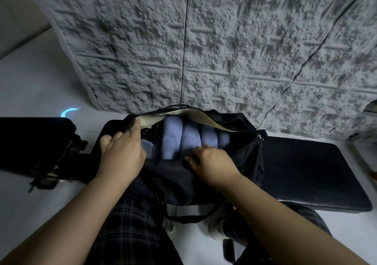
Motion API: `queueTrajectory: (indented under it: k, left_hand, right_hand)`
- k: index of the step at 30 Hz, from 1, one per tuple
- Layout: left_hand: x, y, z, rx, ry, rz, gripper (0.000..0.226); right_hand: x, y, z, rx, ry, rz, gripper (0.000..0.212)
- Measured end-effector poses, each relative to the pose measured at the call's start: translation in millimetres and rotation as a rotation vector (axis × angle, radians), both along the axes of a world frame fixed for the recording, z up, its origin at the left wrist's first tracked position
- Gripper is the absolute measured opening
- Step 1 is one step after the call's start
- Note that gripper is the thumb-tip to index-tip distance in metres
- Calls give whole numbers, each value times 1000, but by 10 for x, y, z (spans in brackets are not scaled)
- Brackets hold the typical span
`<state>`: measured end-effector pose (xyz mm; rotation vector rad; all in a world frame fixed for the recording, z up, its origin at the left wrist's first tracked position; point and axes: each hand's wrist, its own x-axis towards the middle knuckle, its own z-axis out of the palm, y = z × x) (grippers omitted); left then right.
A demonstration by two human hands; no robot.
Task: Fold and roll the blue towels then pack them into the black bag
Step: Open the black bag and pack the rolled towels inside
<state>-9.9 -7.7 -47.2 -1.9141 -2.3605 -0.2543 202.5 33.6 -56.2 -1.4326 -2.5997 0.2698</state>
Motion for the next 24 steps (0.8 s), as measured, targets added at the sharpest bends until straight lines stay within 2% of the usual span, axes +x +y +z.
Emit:
queueTrajectory:
  k: [2,5,9,12,15,20,22,24]
  left_hand:
    - [8,20,-7,68,13,26,77]
    - [-118,56,12,24,-82,97,71]
    - [-279,123,2,-76,-326,69,73]
    - [-267,145,48,-18,-370,-1,73]
    - [-246,153,111,65,-372,-37,75]
    - [-268,154,112,88,-426,-88,75]
    - [-279,142,94,91,-488,-96,75]
    - [-288,152,76,97,-550,-113,76]
  right_hand:
    - [43,-36,113,40,29,-44,39]
    - [9,-51,263,100,85,-52,42]
    - [-180,-20,378,28,142,4,30]
    - [-400,5,345,-34,189,59,27]
    - [-720,95,167,-152,315,113,21]
    - [-1275,398,-303,-446,368,40,56]
    - [-1407,462,-416,-552,328,-16,80]
    - [-1490,525,-492,-592,241,-61,94]
